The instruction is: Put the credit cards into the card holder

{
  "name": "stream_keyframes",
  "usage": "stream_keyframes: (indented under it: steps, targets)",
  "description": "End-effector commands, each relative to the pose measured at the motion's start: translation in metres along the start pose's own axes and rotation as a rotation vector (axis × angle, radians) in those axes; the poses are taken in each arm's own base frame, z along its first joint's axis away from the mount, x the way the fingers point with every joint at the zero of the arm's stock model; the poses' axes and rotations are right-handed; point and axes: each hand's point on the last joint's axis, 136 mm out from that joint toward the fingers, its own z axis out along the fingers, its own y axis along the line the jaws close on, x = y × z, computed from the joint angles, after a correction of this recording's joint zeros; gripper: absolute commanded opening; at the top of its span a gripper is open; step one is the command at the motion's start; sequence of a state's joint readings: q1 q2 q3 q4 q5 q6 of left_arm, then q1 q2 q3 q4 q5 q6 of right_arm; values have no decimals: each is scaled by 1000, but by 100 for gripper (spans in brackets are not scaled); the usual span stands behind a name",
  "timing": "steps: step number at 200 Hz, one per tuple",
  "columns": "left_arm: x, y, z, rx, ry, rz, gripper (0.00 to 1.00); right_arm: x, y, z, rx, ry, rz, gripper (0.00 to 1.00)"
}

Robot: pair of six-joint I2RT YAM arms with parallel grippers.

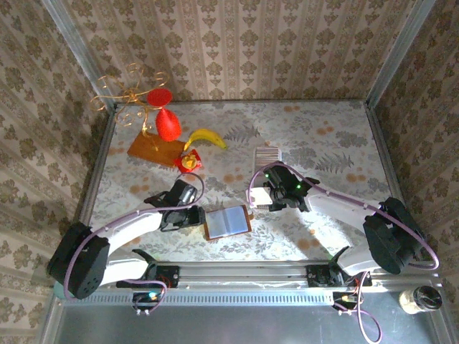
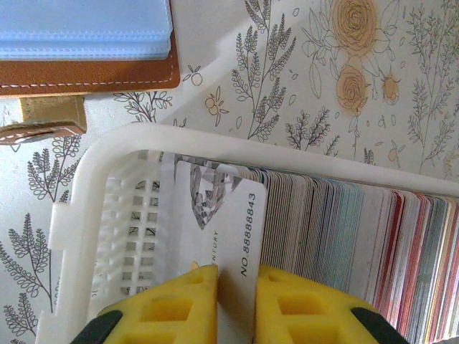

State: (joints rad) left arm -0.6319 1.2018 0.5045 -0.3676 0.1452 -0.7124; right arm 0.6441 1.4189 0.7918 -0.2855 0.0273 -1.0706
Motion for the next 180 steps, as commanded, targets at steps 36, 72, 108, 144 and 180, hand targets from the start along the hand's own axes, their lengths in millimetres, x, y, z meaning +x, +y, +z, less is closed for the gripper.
stream_keyframes:
  steps: [36, 72, 108, 144, 180]
  targets:
    - [2, 0, -14, 21, -44, -3, 40, 2, -18, -21, 84, 15, 13, 16]
    - [9, -8, -14, 43, -35, 3, 40, -1, -18, -31, 79, -7, 33, 13]
    - [13, -15, -13, 56, -29, 6, 40, -6, -10, -37, 36, -40, 69, 5]
    - [16, -18, -16, 70, -29, 3, 40, -16, -3, -55, -11, -95, 144, 0]
    - [22, -20, -18, 90, -27, -5, 41, -35, -5, -88, -43, -206, 327, 0]
